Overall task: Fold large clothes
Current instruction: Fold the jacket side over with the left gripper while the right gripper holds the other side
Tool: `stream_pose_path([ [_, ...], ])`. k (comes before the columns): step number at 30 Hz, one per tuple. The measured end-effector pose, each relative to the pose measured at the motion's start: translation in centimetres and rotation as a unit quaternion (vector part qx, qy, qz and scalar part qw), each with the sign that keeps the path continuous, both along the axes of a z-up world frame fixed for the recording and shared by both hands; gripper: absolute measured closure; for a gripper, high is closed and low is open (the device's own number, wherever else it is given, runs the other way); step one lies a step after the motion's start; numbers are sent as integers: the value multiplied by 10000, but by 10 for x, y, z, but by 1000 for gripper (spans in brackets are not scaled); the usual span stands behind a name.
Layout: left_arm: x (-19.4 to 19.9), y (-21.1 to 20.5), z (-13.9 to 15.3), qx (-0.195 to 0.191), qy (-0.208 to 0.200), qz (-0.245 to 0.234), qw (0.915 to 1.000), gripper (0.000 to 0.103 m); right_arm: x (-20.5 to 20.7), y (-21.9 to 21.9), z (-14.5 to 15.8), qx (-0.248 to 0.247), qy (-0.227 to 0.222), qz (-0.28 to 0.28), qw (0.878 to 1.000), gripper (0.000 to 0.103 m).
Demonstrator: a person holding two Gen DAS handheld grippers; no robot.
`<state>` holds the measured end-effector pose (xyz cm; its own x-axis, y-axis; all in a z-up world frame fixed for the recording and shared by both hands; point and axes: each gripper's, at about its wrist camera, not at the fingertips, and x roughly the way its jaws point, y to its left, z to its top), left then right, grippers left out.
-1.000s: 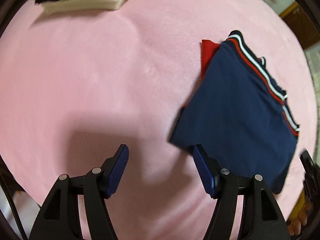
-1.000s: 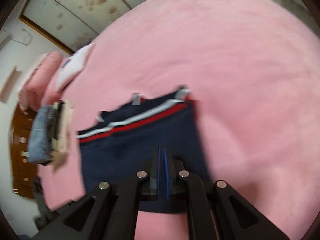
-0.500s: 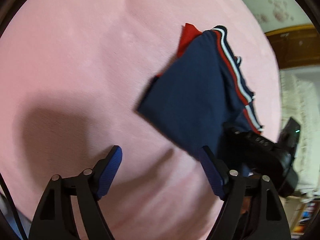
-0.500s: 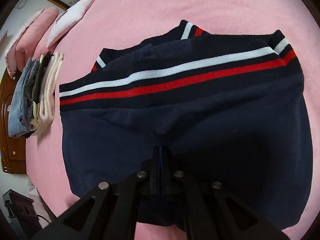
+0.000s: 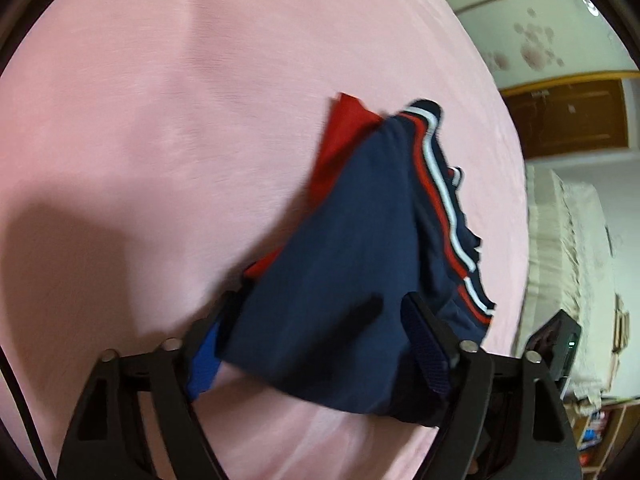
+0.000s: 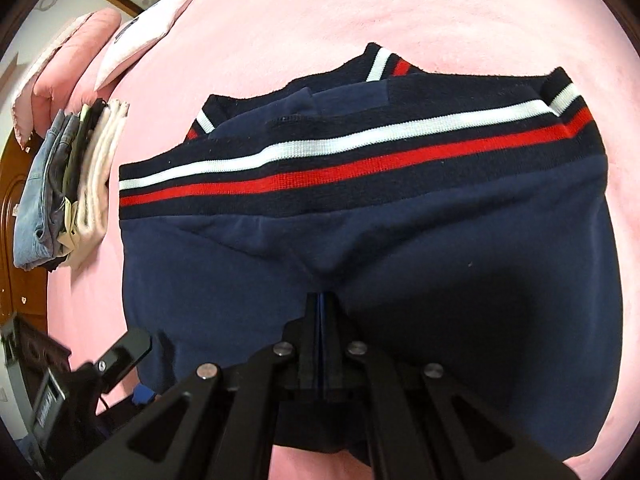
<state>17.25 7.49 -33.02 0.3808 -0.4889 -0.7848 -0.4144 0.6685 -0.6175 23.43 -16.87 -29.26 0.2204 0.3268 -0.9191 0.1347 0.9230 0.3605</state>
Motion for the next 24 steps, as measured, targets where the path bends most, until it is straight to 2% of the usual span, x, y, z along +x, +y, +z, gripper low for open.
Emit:
stream_pose_path([
  [1, 4, 0, 0, -88, 34, -79, 9999, 37, -1, 0, 0, 13, -4, -47, 10000, 103],
  [3, 9, 0, -1, -105, 168, -150, 9997, 63, -3, -4, 1, 58, -3, -155, 9999, 103],
  [4, 8, 2, 1, 39, 223, -176, 9996, 68, -4, -6, 1, 86, -2, -207, 9997, 103],
  [8, 3, -2, 24, 475, -84, -464, 9978, 84, -7, -9, 1, 192, -33, -379, 9991, 103],
  [10, -3, -4, 41, 436, -438, -523, 9967, 86, -8, -8, 2, 201, -72, -394, 9990, 103],
  [13, -8, -16, 68, 101, -941, -746, 9927, 89, -9, -9, 3, 230, -131, -320, 9991, 103],
  [20, -10, -58, 98, -18, -1383, -1099, 9843, 90, -9, -21, 0, 598, -102, -136, 9981, 103],
  [24, -21, -75, 112, 203, -1514, -1096, 9822, 90, -6, -30, -2, 871, 2, 89, 9962, 103],
])
